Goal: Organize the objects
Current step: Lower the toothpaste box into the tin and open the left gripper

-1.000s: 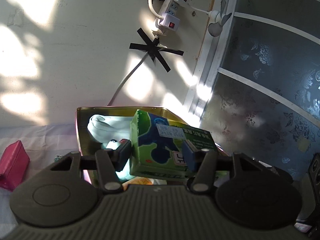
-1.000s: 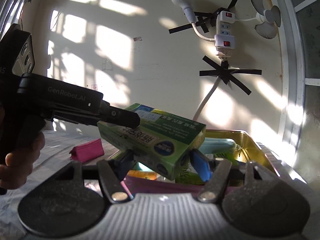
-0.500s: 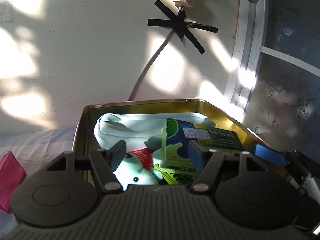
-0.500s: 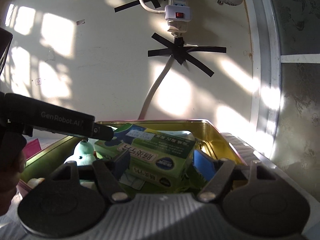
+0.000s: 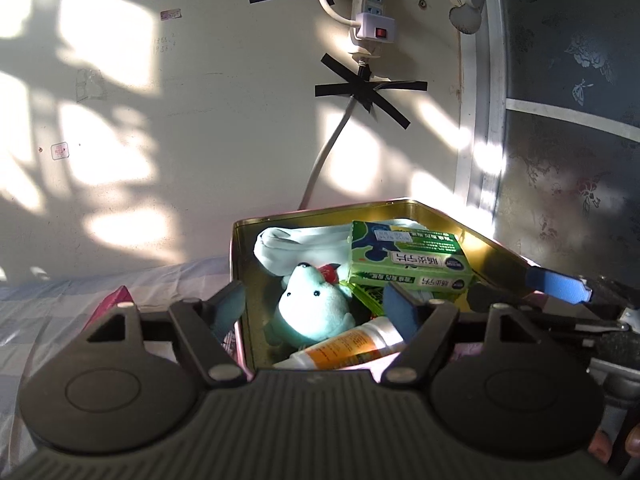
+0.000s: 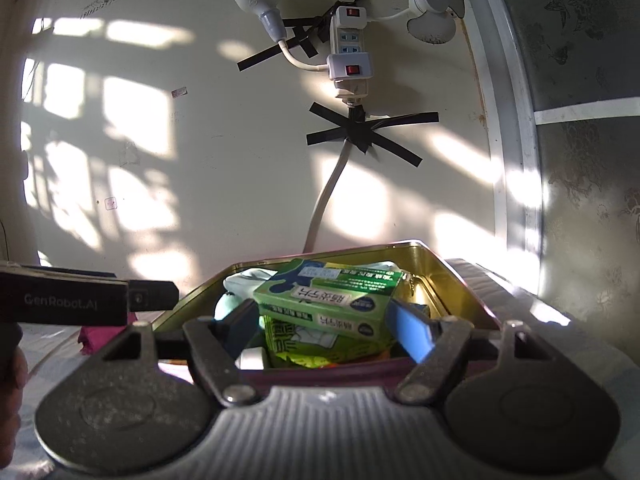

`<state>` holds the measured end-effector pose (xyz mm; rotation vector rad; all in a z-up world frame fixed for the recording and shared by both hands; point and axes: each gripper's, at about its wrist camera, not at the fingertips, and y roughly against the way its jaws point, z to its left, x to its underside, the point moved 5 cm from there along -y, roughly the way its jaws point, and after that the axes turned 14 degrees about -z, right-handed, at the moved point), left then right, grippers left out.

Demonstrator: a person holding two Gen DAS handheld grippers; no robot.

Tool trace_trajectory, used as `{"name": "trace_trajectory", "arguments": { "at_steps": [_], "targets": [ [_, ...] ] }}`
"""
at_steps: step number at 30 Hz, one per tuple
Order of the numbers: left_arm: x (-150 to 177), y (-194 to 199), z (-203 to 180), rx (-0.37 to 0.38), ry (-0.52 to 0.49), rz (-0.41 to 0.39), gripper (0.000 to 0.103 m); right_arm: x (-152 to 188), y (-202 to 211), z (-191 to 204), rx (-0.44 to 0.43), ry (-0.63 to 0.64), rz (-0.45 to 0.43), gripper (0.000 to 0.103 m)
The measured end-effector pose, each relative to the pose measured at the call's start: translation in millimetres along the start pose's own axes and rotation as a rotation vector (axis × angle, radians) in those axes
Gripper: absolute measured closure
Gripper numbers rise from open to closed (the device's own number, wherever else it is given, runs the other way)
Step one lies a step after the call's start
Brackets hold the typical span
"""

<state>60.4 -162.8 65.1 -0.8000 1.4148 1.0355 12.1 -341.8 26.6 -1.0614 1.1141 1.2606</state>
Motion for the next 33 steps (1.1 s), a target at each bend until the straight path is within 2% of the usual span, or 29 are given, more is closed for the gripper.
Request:
{"name": "trace_trajectory", "arguments": {
  "at_steps": [10,17,24,33],
  "targets": [
    [36.7,43.1,16.5,-0.056,0.015,0.040,0.025,26.2,46.0,16.8,0.056,-0.083,0.019,0.029],
    [66.2,54.1,31.4,-0.116,-0.002,0.048,0.022,40.6,67.0,31.3,0.065,-0.044,-0.028,0.028],
    [91.5,51.5,47.2,-0.154,-0.010,0.089,0.022,40.9,64.2,32.0,0.063,-0.038,-0.016,0.026],
    [96.5,48.7,74.6,-0.167,0.050,0.118,0.022,44.9,55.4,52.9,0.041,0.037,0.023,0.026]
  ]
}}
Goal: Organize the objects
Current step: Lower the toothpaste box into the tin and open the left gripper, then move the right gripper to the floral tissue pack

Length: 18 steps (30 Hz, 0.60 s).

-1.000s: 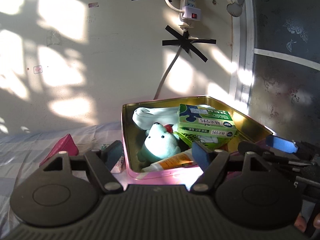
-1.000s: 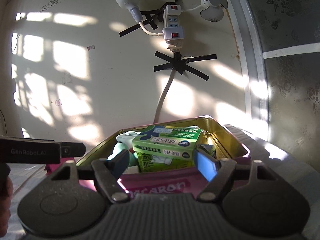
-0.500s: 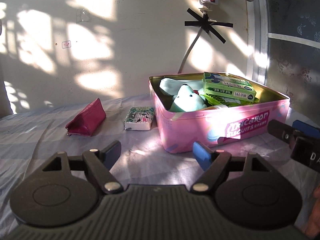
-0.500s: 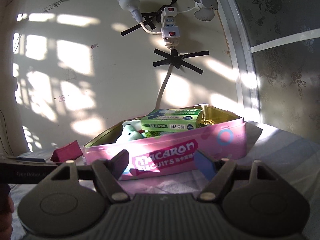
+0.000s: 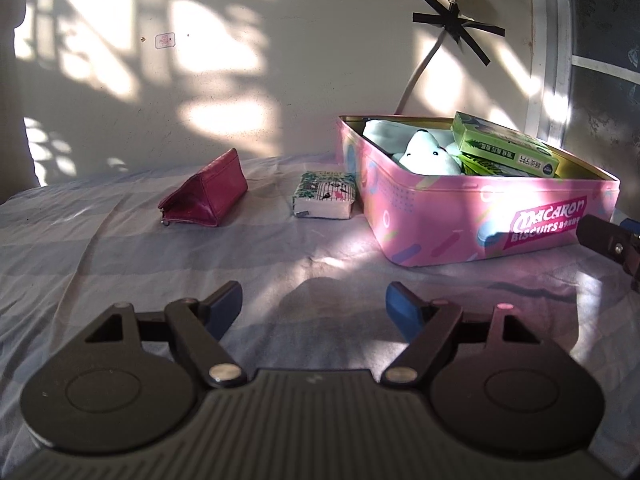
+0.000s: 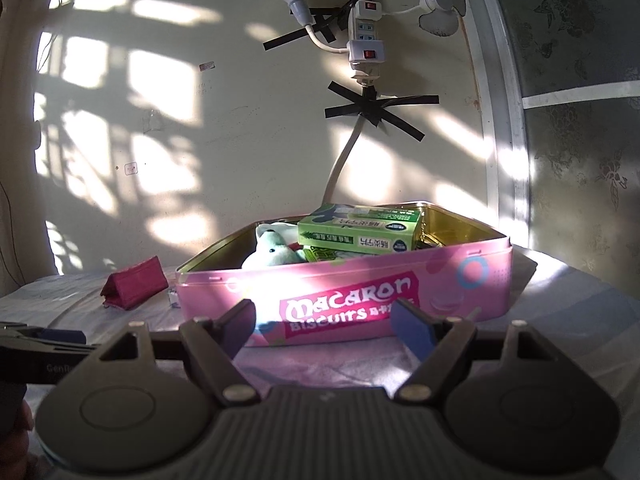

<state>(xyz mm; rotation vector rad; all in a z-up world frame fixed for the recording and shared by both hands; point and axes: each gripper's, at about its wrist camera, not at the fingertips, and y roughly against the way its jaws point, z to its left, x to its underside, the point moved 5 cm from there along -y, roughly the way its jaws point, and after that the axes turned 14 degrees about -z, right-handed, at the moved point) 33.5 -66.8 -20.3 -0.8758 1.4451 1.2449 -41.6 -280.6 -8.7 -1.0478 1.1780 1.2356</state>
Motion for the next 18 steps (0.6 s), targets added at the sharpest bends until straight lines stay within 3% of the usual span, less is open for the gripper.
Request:
{"name": "trace_trajectory", "arguments": {
  "at_steps": [6,11,18],
  "targets": [
    [-4.5,-4.5,35.9,-0.027,-0.026,-0.001,0.021,1.8,-7.1,32.6,-0.067,0.036,0.020,0.026],
    [-3.8,-10.9,86.0,-0.112,-0.044,0.007,0.021,4.1,-12.9,74.8,-0.175,0.098,0.037,0.026],
    [-1.6,-10.4,141.5,-0.158,0.236,0.018,0.021,-7.0,-40.0,155.6,-0.358,0.287,0.052,0.027]
  ]
}}
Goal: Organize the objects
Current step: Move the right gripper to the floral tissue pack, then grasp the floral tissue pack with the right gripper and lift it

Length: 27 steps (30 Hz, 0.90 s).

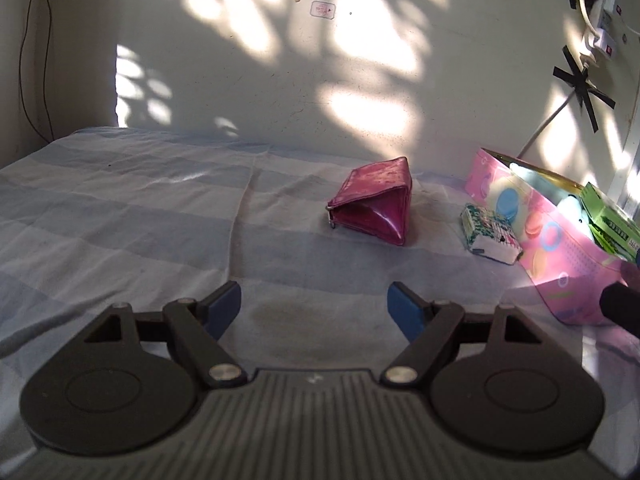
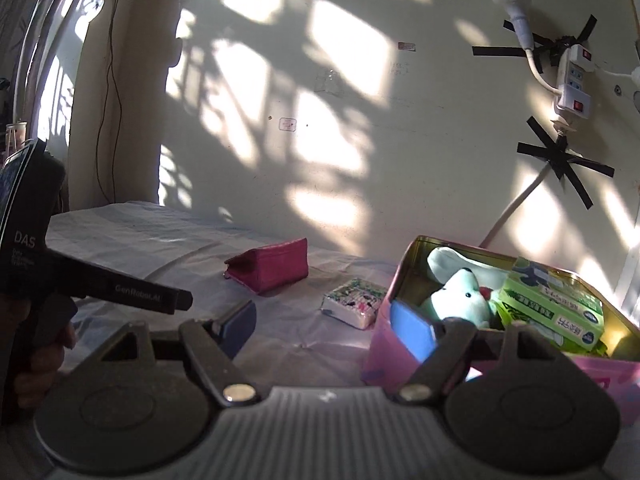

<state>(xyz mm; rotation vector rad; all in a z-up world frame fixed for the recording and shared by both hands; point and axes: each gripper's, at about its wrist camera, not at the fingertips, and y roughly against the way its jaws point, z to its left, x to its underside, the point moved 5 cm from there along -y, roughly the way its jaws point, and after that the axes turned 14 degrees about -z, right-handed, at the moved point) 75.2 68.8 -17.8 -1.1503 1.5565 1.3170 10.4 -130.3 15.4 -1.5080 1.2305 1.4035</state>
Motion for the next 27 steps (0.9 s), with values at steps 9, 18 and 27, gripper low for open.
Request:
{"name": "trace_trajectory", "arguments": {
  "at_steps": [9,18,27],
  "targets": [
    [-4.5,-1.8,27.4,-0.025,0.156,0.000,0.021,-4.7,-129.3,25.8,-0.064,0.353,0.314,0.060],
    [-3.4,-3.7,33.0,0.000,0.209,0.022,0.018,40.7,-176.2,28.3,-0.063,0.586,0.563,0.082],
    [-3.3,-5.1,37.1,0.001,0.234,0.027,0.017,24.2,-115.2,51.7,-0.203,0.521,0.430,0.097]
  ]
}}
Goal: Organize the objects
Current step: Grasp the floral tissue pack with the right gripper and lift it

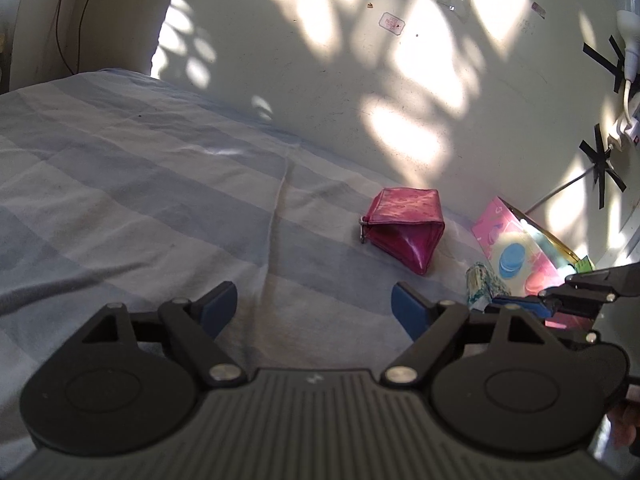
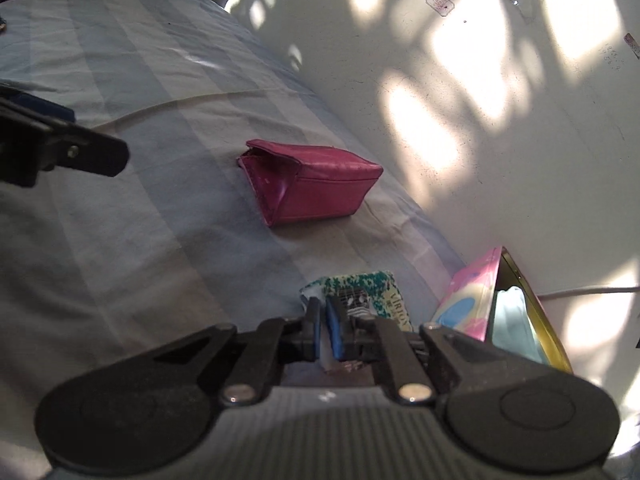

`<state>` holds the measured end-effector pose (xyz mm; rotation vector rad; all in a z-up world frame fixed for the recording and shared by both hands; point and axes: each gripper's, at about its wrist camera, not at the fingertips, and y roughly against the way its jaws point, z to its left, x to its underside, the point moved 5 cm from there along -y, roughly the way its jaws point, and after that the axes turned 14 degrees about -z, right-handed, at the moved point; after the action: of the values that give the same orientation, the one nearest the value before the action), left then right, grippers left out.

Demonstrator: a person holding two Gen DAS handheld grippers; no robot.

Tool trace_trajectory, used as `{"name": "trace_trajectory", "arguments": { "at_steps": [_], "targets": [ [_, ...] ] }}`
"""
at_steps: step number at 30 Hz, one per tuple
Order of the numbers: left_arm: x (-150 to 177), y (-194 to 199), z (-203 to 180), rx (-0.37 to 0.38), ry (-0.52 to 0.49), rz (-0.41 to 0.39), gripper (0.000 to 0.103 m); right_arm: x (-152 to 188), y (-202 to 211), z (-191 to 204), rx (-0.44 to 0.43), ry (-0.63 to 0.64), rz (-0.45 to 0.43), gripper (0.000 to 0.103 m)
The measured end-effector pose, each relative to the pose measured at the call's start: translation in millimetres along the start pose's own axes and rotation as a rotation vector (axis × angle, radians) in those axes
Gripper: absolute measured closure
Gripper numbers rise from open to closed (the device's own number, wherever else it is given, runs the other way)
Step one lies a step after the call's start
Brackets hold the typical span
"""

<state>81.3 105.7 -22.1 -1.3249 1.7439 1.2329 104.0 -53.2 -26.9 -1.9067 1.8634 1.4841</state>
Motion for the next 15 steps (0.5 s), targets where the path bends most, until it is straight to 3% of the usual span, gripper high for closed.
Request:
{"name": "trace_trajectory", "arguments": {
  "at_steps": [4,7,9,13,15],
  "targets": [
    [0.6,0.4,-1.7,0.011,-0.007,0.001,0.017,9.6,64.6,32.9,-0.126,-0.003,-0.083,0.097],
    [1.0,2.4,-6.3,0.053,-0.013,0.000,0.017,31.2,114.2,53.8,-0.217,0.017,-0.134,0.091],
    [0.7,5.7,-12.3,0.093,-0.024,-0.014,0.018,45.3,134.1,51.4,-0.209,-0.052,-0.137,0.071],
    [7.2,9.4,-44.4,0.284,-0.068,0.005,0.018,78.0,147.8,28.6,-0.194,-0.412,-0.134,0.050],
    [15.2,8.8,-63.4,0.354,-0.121,0.032,0.018,84.2,148.0,24.3,-0.151,-0.497,-0.160,0.030]
  ]
}}
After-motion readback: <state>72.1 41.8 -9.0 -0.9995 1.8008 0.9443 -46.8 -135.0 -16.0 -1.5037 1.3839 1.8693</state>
